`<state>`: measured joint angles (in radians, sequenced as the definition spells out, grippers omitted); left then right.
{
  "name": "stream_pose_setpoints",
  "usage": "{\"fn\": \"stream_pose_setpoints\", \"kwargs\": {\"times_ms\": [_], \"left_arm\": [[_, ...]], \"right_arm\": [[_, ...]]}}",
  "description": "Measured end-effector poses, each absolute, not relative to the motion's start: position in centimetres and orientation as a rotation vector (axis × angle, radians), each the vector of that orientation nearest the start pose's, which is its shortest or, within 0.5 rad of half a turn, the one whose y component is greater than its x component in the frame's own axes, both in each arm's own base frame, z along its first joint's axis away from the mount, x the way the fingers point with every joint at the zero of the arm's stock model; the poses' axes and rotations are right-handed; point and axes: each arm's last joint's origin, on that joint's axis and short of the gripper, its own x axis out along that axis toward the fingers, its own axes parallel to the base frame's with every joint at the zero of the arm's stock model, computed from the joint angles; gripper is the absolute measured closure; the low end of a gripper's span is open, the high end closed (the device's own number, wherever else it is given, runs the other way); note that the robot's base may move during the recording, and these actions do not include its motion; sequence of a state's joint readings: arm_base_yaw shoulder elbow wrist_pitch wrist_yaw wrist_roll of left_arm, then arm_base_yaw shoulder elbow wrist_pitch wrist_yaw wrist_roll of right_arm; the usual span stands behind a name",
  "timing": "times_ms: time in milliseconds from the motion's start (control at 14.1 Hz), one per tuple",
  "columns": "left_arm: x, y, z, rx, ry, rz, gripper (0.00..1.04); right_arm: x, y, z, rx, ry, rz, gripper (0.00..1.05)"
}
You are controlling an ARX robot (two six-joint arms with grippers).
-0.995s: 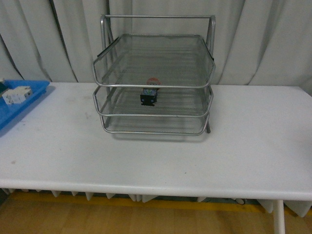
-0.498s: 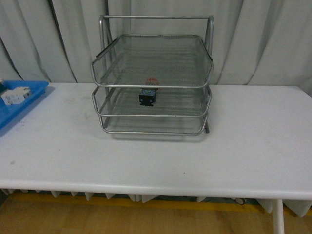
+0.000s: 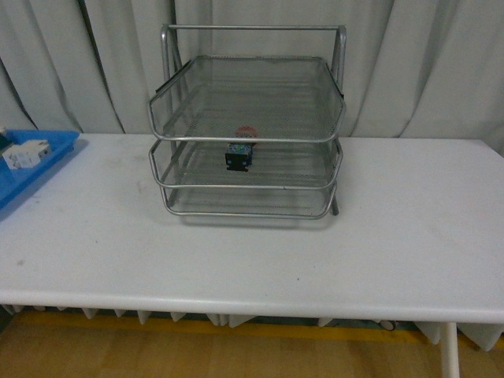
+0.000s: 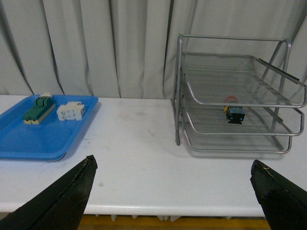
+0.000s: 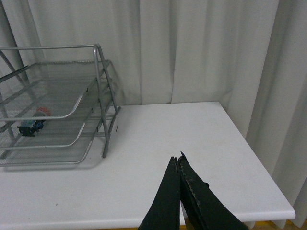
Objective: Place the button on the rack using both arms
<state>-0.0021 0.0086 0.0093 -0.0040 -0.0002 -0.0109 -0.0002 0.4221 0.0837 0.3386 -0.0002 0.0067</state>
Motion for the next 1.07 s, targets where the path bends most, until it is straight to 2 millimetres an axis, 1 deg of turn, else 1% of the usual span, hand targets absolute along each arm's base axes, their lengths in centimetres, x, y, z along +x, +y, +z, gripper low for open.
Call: {"fn": "stream_pose_setpoints", "kwargs": {"times_ms": [427, 498, 853, 924, 995, 1066], "left_arm": [[9.8, 0.0, 16.6, -0.011, 0.003, -0.002, 0.07], [9.8, 0.0, 16.6, -0.01, 0.003, -0.002, 0.07], [9.8, 0.0, 16.6, -0.011, 0.003, -0.002, 0.07], [9.8, 0.0, 16.6, -0.01, 0.003, -0.002, 0.07], [9.8, 0.0, 16.6, -0.01, 0.004, -0.002, 0.07], [9.8, 0.0, 16.6, -0.011, 0.002, -0.002, 0.07]], "right_arm": [[11.5, 0.0, 17.5, 0.007, -0.014, 0.0, 1.03], [11.4, 0.0, 16.9, 0.006, -0.002, 0.0, 1.03], [10.8, 0.0, 17.0, 0.006, -0.012, 0.0, 1.03], [10.2, 0.0, 16.4, 0.006, 0.041, 0.003, 1.03], [9.7, 0.0, 16.8, 0.006, -0.016, 0.0, 1.03], [9.7, 0.0, 16.7, 0.006, -0.003, 0.0, 1.03]]}}
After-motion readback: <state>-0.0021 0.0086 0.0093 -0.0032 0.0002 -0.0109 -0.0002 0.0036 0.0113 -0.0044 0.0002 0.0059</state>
